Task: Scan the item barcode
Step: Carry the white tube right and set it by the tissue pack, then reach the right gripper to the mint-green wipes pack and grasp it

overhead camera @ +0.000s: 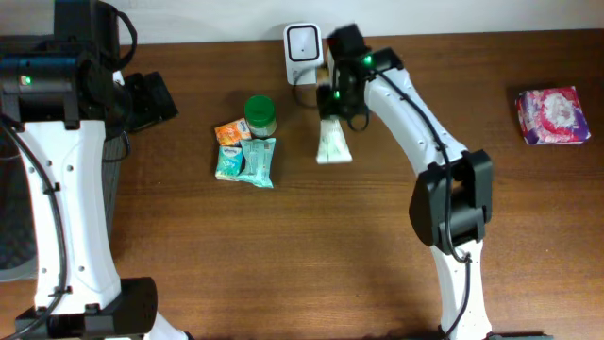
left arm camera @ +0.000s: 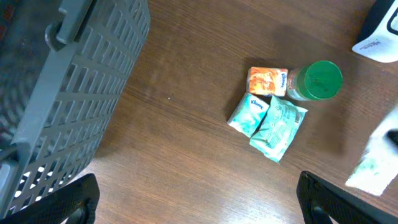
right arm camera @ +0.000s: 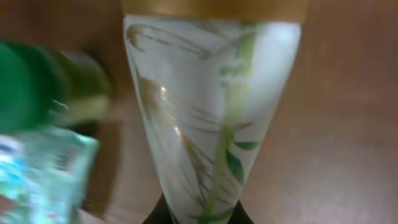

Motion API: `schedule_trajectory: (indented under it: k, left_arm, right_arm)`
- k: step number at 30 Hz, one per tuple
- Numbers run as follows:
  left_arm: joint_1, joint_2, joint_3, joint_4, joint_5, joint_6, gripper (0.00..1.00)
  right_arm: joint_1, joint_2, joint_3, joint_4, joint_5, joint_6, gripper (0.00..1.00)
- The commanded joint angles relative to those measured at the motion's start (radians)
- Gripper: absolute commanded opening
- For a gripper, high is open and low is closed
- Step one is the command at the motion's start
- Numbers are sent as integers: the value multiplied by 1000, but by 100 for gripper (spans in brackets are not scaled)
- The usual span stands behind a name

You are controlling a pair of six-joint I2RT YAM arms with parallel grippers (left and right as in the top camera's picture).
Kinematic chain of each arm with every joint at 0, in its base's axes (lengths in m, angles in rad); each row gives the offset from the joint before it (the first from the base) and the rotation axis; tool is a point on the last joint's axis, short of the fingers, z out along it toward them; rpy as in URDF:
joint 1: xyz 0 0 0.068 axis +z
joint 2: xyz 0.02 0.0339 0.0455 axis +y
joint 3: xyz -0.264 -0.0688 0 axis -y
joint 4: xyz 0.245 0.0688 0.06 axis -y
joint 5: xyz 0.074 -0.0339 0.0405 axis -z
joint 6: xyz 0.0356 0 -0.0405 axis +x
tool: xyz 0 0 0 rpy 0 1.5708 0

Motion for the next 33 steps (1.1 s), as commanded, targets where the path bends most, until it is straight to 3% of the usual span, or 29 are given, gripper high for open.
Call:
schedule_trajectory:
  k: [1,4,10,16,20,25,28,33]
  left_arm:
    - [2,-16,2,-1,-4,-6,99]
    - [2,-16,2,-1,-4,-6,99]
    - [2,-16,2,-1,-4,-6,99]
    - [2,-16,2,-1,-4,-6,99]
    - [2,-16,2,-1,-4,-6,99]
    - [2,-16,2,-1,-4,-6,99]
    - [2,-16,2,-1,-4,-6,99]
    - [2,-16,2,-1,-4,-6,99]
  right_arm:
    - [8,-25,99,146,-14,4,4]
    - [13,27,93,364,-13,5,4]
    - [12,178,93,692,-10,274,4]
    - [0,182,96,681,-18,296,4]
    - [-110,81,104,519,-18,292,4]
    - [-378,-64,104,166,-16,-77,4]
    - [-540,-27,96,-84,7,-423,4]
    - [-700,-13,-55,-5,255,-446,5]
